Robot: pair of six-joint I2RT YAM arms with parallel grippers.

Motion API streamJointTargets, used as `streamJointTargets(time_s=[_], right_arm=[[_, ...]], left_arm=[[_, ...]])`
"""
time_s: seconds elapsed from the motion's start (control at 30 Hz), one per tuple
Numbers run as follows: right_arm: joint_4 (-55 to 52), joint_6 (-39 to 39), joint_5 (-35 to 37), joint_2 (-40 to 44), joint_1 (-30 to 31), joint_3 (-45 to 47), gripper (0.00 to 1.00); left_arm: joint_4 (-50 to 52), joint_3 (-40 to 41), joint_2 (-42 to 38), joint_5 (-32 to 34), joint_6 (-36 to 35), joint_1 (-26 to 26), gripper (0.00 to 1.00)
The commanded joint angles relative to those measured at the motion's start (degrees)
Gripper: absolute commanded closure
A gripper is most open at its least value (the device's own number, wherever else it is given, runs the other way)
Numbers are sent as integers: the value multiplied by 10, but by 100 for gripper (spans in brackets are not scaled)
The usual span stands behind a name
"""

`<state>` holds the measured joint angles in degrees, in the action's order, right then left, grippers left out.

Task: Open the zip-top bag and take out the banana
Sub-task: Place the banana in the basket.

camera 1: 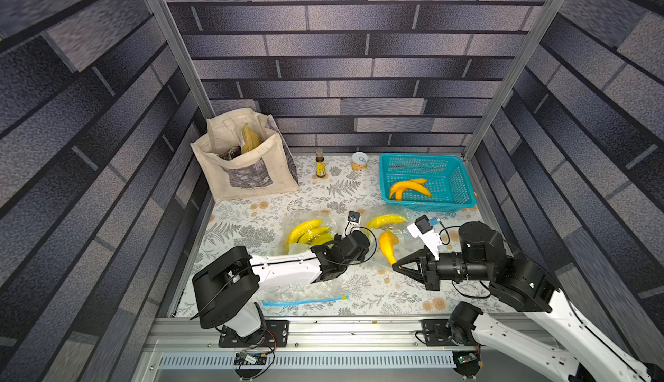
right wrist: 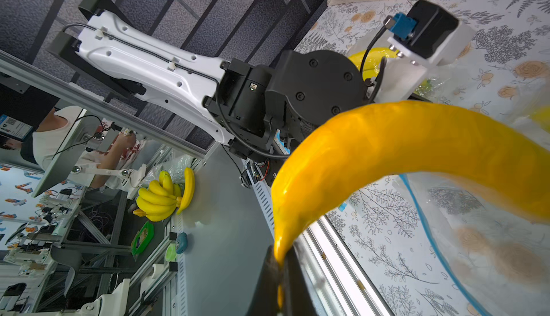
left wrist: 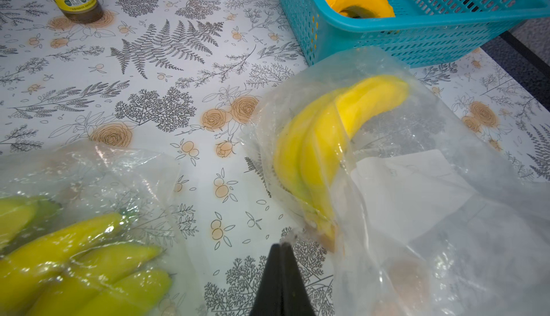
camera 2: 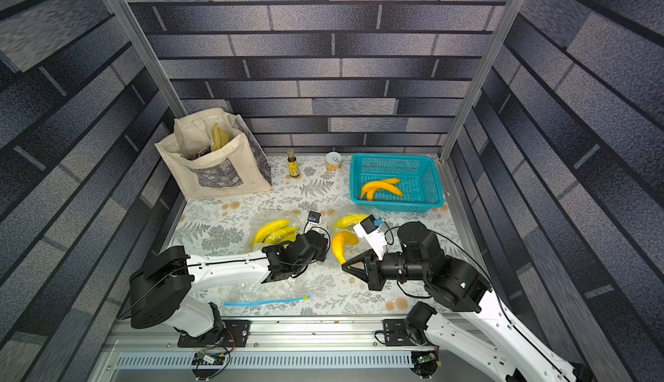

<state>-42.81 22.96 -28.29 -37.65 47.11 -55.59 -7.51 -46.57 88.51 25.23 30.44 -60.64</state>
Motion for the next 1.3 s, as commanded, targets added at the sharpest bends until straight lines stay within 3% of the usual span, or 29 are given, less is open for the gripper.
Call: streamJointTargets(time_s=[0.0,0.17,0.4,0.63,0.77,0.87,0.97,1.2,1.23,1.27], right_arm=[[-75,-37,51,13,-1,-48,100],[-103,-76,160,7,-1,-160,100],[-109,-193,363,-125,-20,-242,100],[19,-218,249,-313,-224,-218,100],[107,-239,270,-404,-286,-199,100],[138,-227,245,-466,-333,-203,100],[153,-231,225,-527,-351,-212,100],[172,-228,206,-632,-358,-225,100],[178,-227,210,-638,-358,-222,97],[185,-227,219,-641,-358,-220,88]], left_arm=[[17,-22,0,-8,-2,4,97],[15,-26,8,-15,-2,7,95],[7,-28,14,-25,-2,8,95],[9,-20,-3,-20,0,7,93],[13,-9,-28,-8,-2,10,80],[25,-8,-41,-5,-6,21,70],[25,-5,-47,-18,-10,44,55],[21,-32,-12,-133,-29,125,48],[23,-37,-5,-139,-35,126,48],[24,-43,1,-142,-38,125,48]])
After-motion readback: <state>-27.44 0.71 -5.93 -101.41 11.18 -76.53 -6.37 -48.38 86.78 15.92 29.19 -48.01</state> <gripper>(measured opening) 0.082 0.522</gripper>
